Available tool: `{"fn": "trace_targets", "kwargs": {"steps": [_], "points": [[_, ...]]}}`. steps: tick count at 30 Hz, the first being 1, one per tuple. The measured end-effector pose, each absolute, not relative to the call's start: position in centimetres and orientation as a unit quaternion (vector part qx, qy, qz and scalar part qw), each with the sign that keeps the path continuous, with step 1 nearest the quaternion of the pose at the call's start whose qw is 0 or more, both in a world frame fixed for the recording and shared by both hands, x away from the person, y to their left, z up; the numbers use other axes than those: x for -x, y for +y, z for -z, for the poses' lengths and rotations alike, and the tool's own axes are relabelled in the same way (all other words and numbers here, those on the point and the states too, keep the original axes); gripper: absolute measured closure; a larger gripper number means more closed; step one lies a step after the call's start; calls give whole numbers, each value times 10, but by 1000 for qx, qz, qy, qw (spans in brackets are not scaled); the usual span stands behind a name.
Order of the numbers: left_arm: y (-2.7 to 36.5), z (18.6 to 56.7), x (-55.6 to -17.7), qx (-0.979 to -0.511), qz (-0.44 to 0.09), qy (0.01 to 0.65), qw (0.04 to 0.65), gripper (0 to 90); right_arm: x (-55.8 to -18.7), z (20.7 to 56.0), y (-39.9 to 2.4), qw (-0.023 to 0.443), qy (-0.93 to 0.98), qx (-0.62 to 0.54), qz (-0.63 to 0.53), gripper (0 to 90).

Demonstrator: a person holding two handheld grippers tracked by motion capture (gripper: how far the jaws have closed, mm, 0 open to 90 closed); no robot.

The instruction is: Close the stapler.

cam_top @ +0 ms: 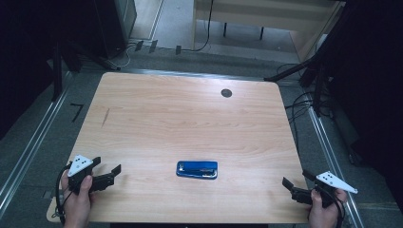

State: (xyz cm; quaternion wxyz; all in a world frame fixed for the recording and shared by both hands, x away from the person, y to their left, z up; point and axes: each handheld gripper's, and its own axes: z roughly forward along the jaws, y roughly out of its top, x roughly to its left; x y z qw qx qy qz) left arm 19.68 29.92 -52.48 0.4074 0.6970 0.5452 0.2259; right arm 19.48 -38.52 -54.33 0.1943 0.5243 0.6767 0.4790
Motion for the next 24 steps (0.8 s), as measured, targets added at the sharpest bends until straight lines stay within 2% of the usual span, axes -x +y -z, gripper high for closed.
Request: {"fn": "trace_targets", "kwargs": {"steps": [24], "points": [[299, 525, -197, -699, -225, 542, 408, 137, -199, 553, -388, 176, 681, -531, -472, 0]]}}
